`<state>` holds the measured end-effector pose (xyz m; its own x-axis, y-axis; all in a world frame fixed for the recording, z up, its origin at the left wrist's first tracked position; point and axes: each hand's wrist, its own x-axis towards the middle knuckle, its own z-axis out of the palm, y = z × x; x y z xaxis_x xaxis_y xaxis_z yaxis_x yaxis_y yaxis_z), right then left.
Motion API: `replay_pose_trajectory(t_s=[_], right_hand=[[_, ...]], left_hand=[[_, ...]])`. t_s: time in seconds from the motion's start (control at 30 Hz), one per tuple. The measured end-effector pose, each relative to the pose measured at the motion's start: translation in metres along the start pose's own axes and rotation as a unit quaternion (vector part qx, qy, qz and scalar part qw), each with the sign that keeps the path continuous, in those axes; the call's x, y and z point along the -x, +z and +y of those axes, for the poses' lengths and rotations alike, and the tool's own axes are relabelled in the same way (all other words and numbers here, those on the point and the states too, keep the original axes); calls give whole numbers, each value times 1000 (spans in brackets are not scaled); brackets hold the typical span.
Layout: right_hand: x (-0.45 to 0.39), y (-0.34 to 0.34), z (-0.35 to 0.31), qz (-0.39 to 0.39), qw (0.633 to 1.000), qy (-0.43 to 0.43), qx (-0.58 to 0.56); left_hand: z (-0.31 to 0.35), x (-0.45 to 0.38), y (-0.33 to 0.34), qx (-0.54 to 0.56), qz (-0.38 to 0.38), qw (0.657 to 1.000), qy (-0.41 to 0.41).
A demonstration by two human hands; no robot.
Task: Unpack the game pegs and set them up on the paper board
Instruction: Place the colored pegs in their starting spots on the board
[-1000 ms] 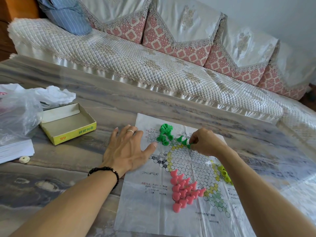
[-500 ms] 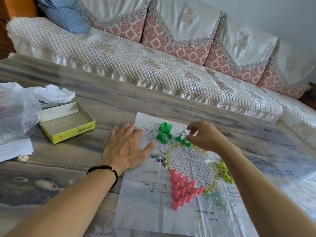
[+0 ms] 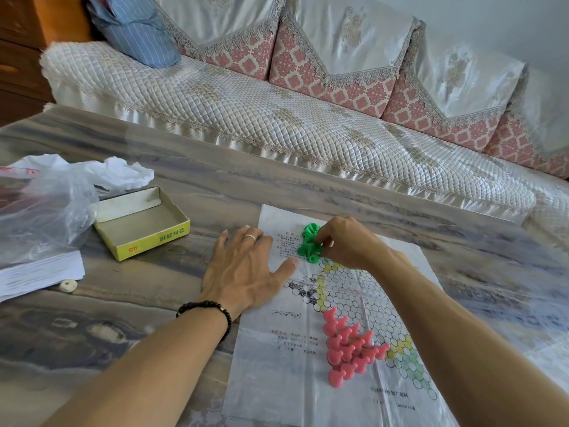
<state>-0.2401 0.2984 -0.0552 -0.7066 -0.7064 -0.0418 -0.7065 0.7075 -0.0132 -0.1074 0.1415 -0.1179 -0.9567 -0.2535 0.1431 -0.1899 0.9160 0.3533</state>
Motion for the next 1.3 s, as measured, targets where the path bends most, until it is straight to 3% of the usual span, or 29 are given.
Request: replay_pose_trajectory(t_s=[0.33,0.8,1.3], right_hand=[[13,-28,11,34,998,16,-53],[50,-25,25,-9,998,35,44],[47,-13,20,-2,998,47,40]], left_hand=[[-1,-1,2,5,-1,1000,4],[-1,-1,3,-4,-1,1000,-1],[0,0,1,-5,10,1000,6]])
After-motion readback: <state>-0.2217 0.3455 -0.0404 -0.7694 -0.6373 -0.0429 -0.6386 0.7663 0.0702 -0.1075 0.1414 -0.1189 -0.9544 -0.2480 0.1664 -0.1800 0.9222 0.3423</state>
